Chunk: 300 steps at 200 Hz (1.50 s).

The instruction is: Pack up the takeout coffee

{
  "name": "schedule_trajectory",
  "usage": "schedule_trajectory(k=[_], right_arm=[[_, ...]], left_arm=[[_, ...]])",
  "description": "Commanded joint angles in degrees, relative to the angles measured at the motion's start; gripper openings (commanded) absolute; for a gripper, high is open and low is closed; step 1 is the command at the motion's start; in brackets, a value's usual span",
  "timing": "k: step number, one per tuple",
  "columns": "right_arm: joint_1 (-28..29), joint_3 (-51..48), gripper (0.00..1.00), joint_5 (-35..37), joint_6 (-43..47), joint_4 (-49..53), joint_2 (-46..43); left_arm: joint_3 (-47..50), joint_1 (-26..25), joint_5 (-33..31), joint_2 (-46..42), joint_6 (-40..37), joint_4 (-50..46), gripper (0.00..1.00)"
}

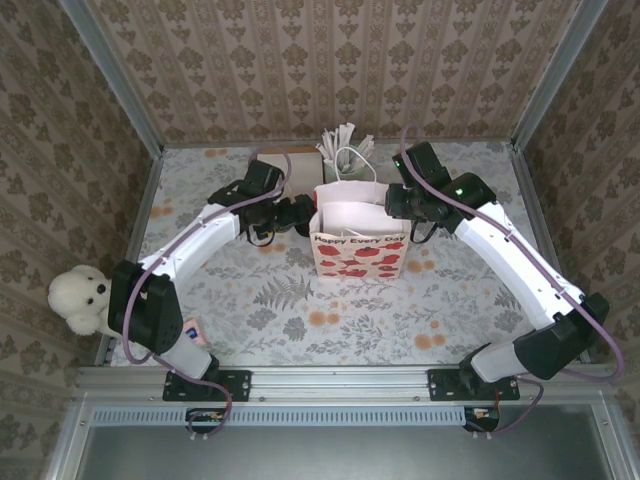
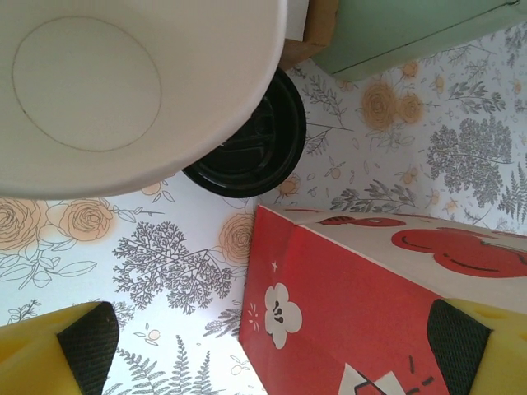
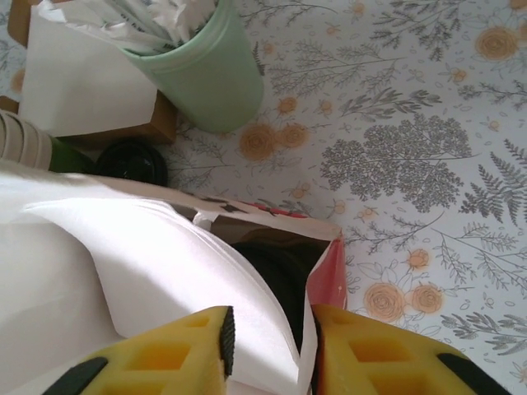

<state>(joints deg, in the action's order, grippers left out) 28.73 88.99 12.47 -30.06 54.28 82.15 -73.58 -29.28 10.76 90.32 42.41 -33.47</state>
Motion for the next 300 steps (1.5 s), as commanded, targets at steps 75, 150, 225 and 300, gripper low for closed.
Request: schedule_trajectory(k=[75, 150, 225, 300], right_arm=[[-1.31, 2.3, 0.57, 5.75, 3.12, 0.47, -3.77], [-1.31, -15.59, 1.0, 18.03, 6.42, -20.65, -22.56], [-12.63, -44.88, 1.0, 30.67, 12.4, -41.97, -38.11], [-28.41, -56.29, 1.0, 12.88, 9.65, -51.42, -23.46]], left_arm=[[-4.11, -0.34, -5.14, -2.99, -2.07, -5.72, 1.0], [-0.8, 0.42, -13.88, -11.99, -3.58, -3.21, 1.0], [23.24, 15.21, -37.38, -32.31, -16.59, 10.96, 1.0], [43.37, 24.23, -49.63, -35.58, -21.84, 29.75, 1.0]])
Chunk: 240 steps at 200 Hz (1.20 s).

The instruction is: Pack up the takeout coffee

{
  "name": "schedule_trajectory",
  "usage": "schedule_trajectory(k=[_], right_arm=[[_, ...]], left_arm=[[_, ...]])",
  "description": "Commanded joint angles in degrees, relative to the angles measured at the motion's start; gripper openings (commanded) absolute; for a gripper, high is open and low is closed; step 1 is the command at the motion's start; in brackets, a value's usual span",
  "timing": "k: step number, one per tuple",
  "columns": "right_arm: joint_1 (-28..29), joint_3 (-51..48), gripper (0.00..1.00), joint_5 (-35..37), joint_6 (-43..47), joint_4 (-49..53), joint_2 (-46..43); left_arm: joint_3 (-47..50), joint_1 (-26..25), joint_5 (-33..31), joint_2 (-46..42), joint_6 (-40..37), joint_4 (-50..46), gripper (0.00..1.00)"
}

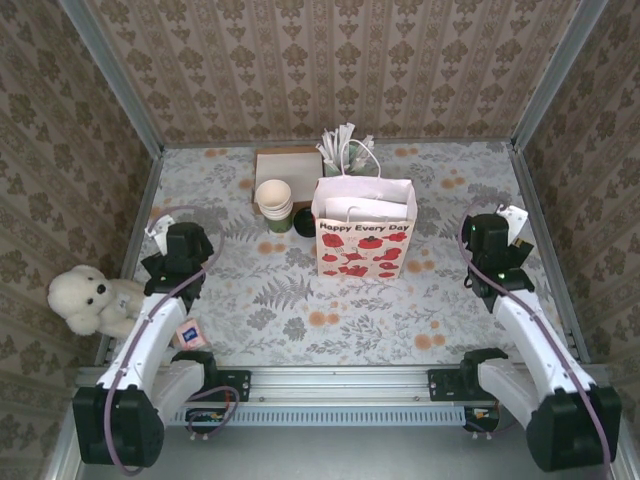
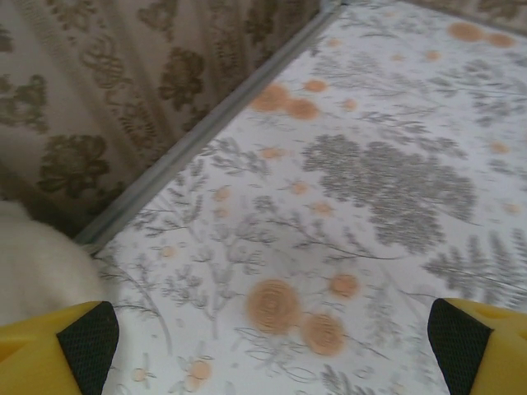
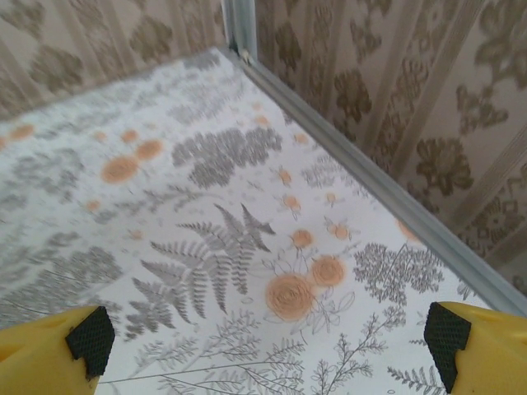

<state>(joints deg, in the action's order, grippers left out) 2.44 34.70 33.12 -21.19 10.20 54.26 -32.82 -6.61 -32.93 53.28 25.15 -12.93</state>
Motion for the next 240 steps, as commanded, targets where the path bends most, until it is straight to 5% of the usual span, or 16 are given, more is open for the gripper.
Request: schedule_trajectory(k=[1, 26, 72, 146, 170, 187, 221, 240], right_arm=[[-2.19, -2.09, 1.0, -7.97, 0.92, -7.71, 4.66], [-2.44, -4.45, 1.0, -10.41, 3.15, -15.31, 9.55], [-2.52, -6.33, 1.0, -11.77, 6.74, -22.28, 15.76], [-2.7, -6.88, 1.0, -19.79, 9.51, -34.24, 21.64], [-2.65, -8.55, 1.0, -20.44, 10.39, -38.28, 21.09], [-2.67, -9.77, 1.0, -20.77, 11.52, -41.52, 20.83], [-2.54, -9.43, 1.0, -21.19, 13.67, -46.44, 23.83], [-2.44, -9.99, 1.0, -19.99, 14.44, -51.56, 27.62]], left_arm=[[2.73, 1.63, -6.02, 1.65, -4.75, 9.44, 1.0], [7.27, 3.75, -4.54, 3.97, -10.0, 18.23, 1.0], [9.86, 9.93, 22.24, 14.62, -18.89, 32.65, 1.0], [9.35, 9.88, 41.35, 29.71, -25.91, 57.63, 1.0], [13.99, 9.72, 39.74, 35.54, -26.01, 72.02, 1.0], [12.82, 8.98, 38.27, 34.79, -26.3, 67.85, 1.0], [10.92, 3.46, 19.07, 34.88, -26.14, 64.73, 1.0], [11.02, 3.6, 18.18, 34.86, -25.42, 64.74, 1.0]])
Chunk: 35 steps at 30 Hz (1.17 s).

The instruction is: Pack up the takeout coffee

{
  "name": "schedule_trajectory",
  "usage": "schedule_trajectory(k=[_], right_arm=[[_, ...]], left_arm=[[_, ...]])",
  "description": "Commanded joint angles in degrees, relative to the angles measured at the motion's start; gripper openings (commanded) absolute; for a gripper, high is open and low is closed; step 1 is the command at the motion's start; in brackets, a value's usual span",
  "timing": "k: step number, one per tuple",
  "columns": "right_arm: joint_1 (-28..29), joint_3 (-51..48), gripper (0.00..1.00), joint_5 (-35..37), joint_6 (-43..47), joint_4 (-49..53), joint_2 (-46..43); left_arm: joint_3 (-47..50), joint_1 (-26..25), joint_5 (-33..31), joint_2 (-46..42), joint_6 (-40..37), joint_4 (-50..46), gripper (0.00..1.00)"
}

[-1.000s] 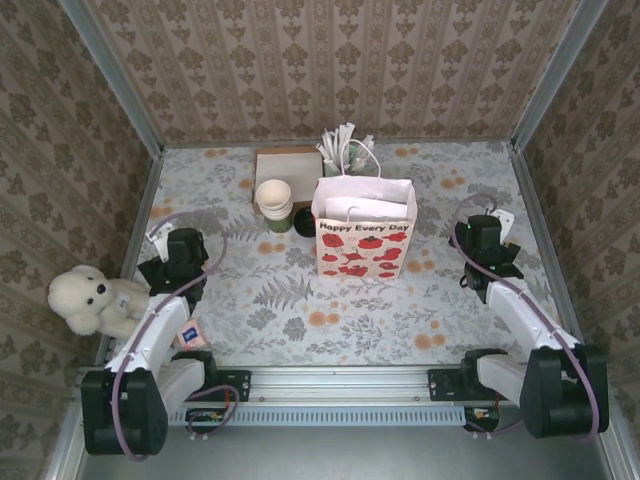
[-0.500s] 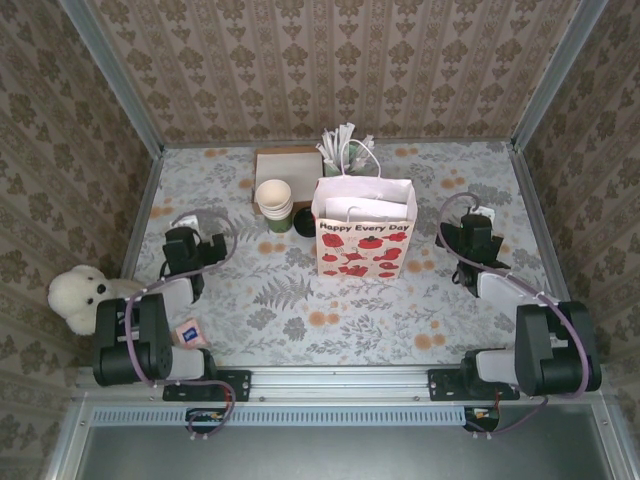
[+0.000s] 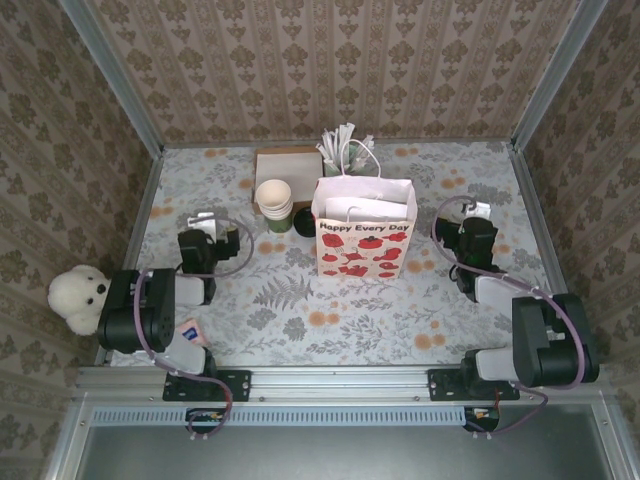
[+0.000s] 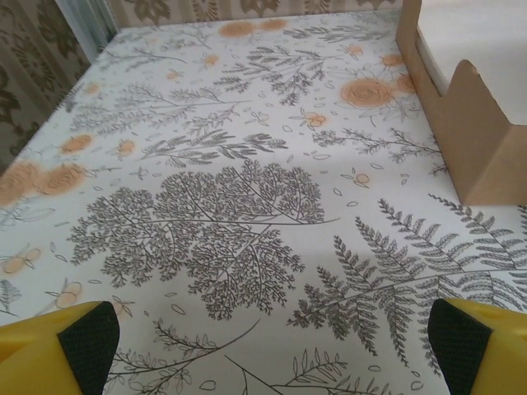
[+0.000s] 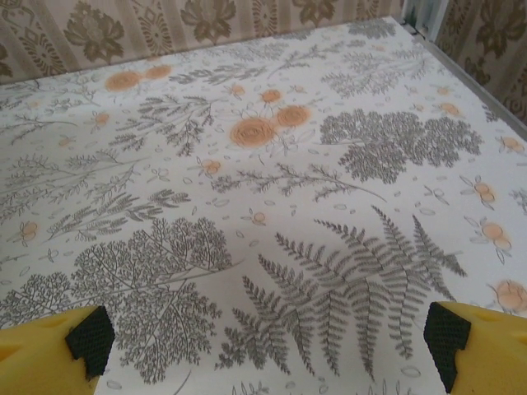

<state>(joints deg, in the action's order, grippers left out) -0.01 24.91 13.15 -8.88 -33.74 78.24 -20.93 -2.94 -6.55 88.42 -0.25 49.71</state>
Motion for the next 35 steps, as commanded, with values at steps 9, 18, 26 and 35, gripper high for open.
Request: schedule_trajectory(k=[9, 18, 26, 35], right_arm=[[2.78, -11.24, 1.0, 2.04, 4.76, -29.7, 5.27], [2.82, -2.72, 1.0, 3.89, 4.11, -17.77, 9.71], [2.62, -3.03, 1.0, 3.49, 4.05, -18.08, 9.53], [2.65, -3.2, 1.0, 3.46, 4.13, -18.38, 9.39]], left_arm=[[-0.88, -0.17, -8.28, -0.4, -0.17, 2.14, 1.0], [-0.87, -0.35, -7.83, -0.36, -0.64, 2.24, 1.0], [-1.3, -0.13, -6.07, -0.09, -1.01, 1.67, 1.0], [-0.88, 0.42, -4.6, -0.28, -0.89, 2.17, 1.0]])
